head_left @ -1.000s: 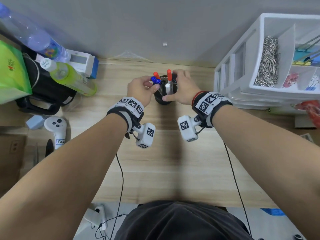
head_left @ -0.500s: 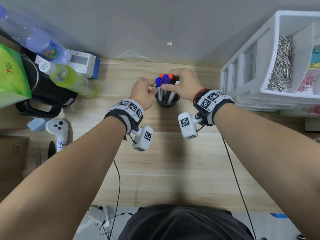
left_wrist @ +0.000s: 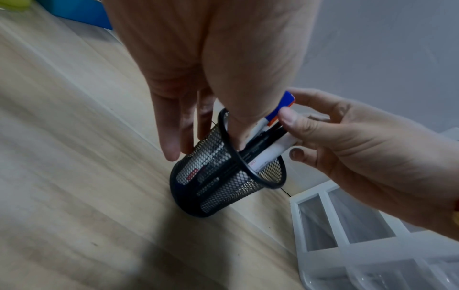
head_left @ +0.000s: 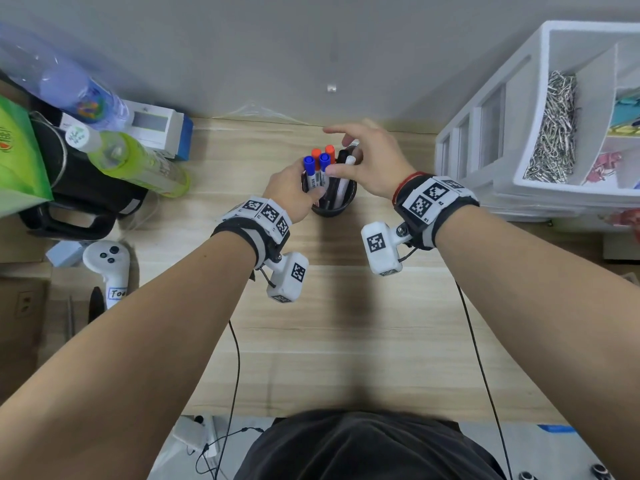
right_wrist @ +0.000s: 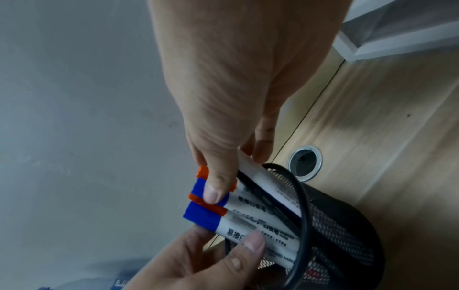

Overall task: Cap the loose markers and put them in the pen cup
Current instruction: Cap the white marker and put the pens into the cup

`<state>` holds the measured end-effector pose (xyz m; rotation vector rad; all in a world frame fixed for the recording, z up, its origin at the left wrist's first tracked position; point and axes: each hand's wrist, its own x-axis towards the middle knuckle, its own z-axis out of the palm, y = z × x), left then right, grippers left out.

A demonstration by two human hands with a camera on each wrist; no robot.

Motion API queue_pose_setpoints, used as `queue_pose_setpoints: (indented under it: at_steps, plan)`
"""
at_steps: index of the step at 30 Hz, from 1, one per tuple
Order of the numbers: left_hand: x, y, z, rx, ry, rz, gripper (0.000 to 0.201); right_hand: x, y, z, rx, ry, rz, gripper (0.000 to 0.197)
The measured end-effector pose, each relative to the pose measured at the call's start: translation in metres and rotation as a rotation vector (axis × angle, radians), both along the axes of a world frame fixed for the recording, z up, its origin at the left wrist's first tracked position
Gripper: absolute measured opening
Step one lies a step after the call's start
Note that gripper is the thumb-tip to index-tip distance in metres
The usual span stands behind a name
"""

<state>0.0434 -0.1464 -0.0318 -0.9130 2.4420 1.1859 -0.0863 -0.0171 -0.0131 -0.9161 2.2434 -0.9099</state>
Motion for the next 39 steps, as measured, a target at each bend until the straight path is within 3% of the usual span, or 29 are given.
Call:
queue_pose_setpoints:
  at_steps: [5,8,12,17,25,27,30,32,34,36,39]
  plan:
    - [0.000,0.003,0.004,-0.003,0.036,0.071,0.038,0.002,-0.008,0.000,0.016,0.082,-0.003,0.018]
    - [0.000,0.002,0.005,0.011,0.051,0.106,0.033,-0.001,-0.006,0.000,0.038,0.107,-0.021,0.013]
    - [-0.001,0.003,0.005,0.008,0.039,0.091,0.030,-0.003,-0.008,-0.001,0.043,0.117,0.020,0.017]
    - [-0.003,0.003,0.005,-0.025,0.012,0.067,0.029,-0.007,-0.005,-0.007,0.150,0.120,0.154,0.042]
    - [-0.002,0.004,0.005,0.018,-0.031,0.119,0.048,-0.001,0.010,-0.002,0.029,0.007,-0.039,0.044]
    - [-0.002,0.004,0.004,0.073,-0.059,0.145,0.044,0.002,0.016,0.000,0.060,-0.124,-0.096,0.047]
    - [-0.003,0.004,0.005,0.157,-0.062,0.190,0.020,0.009,0.030,-0.004,0.175,-0.381,-0.061,0.057]
    - [-0.008,0.006,0.005,0.164,-0.037,0.192,0.024,0.013,0.038,-0.008,0.182,-0.483,-0.025,0.057]
    - [-0.015,0.010,0.004,0.199,-0.011,0.218,0.027,0.013,0.039,-0.010,0.120,-0.498,-0.103,0.049]
    - [-0.027,0.016,0.003,0.266,0.001,0.259,0.029,0.007,0.037,-0.011,0.042,-0.470,-0.292,0.046]
    - [-0.049,0.027,0.007,0.344,0.022,0.321,0.028,-0.003,0.037,-0.012,-0.019,-0.306,-0.481,0.030]
